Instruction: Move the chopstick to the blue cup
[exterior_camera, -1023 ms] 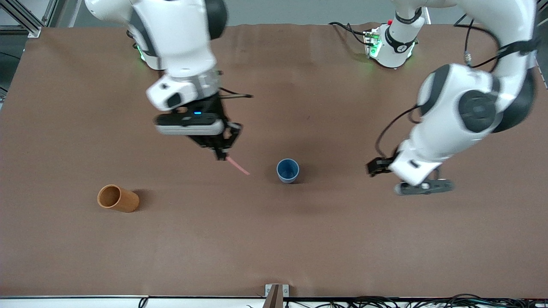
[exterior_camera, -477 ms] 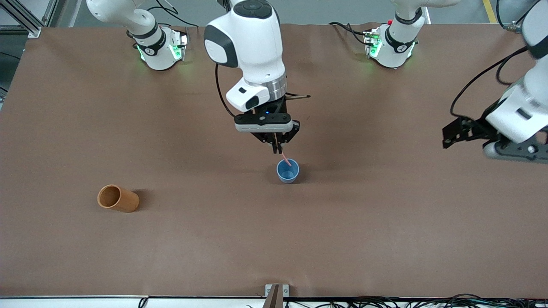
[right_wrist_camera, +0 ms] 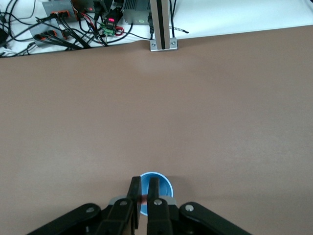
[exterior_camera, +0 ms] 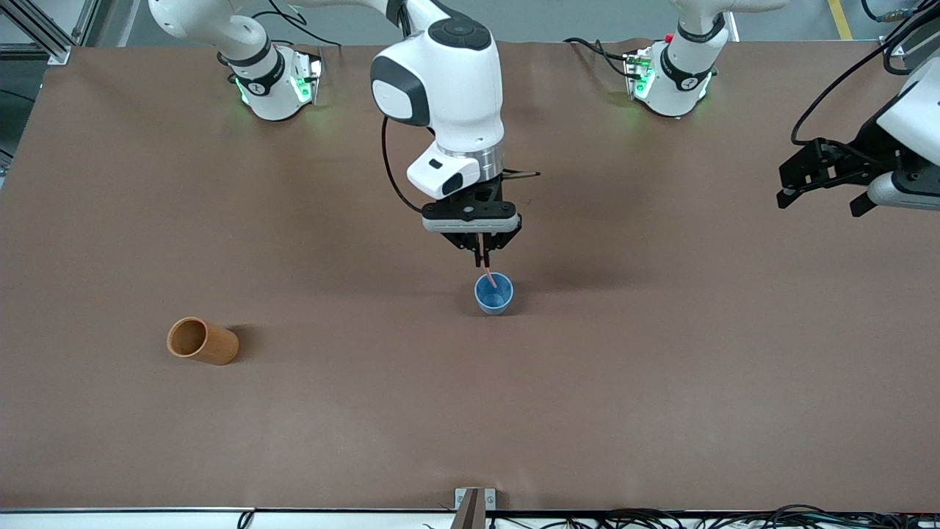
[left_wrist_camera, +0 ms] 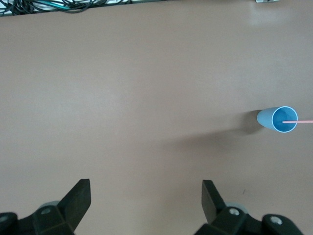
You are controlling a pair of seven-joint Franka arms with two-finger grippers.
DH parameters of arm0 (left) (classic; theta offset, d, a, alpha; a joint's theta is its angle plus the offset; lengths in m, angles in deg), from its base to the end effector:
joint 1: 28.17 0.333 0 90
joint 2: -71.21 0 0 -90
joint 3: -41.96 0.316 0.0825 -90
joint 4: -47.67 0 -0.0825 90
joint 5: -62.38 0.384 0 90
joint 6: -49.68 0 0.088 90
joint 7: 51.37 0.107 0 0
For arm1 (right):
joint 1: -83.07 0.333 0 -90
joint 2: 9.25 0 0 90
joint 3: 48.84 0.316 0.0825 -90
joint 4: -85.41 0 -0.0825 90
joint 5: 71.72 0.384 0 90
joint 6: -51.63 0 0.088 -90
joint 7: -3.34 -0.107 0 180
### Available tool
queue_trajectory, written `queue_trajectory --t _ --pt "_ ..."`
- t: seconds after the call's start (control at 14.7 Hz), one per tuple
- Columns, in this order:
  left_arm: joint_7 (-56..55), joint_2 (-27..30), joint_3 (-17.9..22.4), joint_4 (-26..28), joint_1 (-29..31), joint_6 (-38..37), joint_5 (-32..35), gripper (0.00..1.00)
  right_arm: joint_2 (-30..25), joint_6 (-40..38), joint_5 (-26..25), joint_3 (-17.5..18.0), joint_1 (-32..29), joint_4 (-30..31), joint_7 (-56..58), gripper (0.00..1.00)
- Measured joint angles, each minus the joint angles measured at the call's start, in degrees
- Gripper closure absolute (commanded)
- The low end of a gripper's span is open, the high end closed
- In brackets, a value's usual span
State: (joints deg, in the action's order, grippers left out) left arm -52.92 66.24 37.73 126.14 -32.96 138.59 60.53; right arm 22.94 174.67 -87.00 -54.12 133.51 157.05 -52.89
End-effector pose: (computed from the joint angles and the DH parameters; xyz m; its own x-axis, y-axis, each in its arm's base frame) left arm 0.5720 -0.0920 0.6686 0.9871 -0.1291 0.0945 -0.1334 -0.9902 0.0410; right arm 0.5236 0.5358 0.4759 0.9038 -0.0754 0.4212 -0.0435 -0.9954 -0.0849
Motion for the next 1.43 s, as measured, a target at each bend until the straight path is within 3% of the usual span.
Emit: queue_trajectory --t 0.27,0.48,0.55,0.61,0.68,0.75,1.09,1.43 --pt "0.05 0.06 0.19 0.31 -1.09 -0.63 -0.01 0.0 3.55 4.22 -3.99 0.02 1.18 0.12 -0.07 0.89" --pt "0.05 0.27 0.44 0.54 -1.21 -1.02 -0.01 0.0 5.53 6.33 -5.18 -0.01 1.29 0.12 -0.07 0.78" --pt "0.05 0.34 0.57 0.62 -1.18 -1.03 -0.01 0.0 5.88 6.89 -5.42 -0.01 1.31 0.12 -0.07 0.65" --pt "0.05 0.38 0.66 0.68 -1.16 -1.03 -0.01 0.0 6.01 7.12 -5.52 -0.01 1.32 0.12 -0.06 0.4" --pt "0.05 0.39 0.72 0.74 -1.16 -1.03 -0.01 0.0 6.0 7.22 -5.53 -0.08 1.32 0.08 -0.07 0.07" --pt "0.05 0.39 0.74 0.79 -1.15 -1.03 -0.01 0.0 5.98 7.29 -5.53 -0.25 1.31 -0.05 -0.07 0.0" --pt "0.02 0.39 0.76 0.93 -1.16 -1.03 -0.01 0.0 3.42 5.95 -3.37 -1.27 -0.97 -1.35 -0.75 0.0" --pt "0.02 0.39 0.76 1.01 -1.17 -1.03 -0.01 0.0 -7.9 -1.88 0.4 -1.54 -9.18 2.34 -0.21 0.0"
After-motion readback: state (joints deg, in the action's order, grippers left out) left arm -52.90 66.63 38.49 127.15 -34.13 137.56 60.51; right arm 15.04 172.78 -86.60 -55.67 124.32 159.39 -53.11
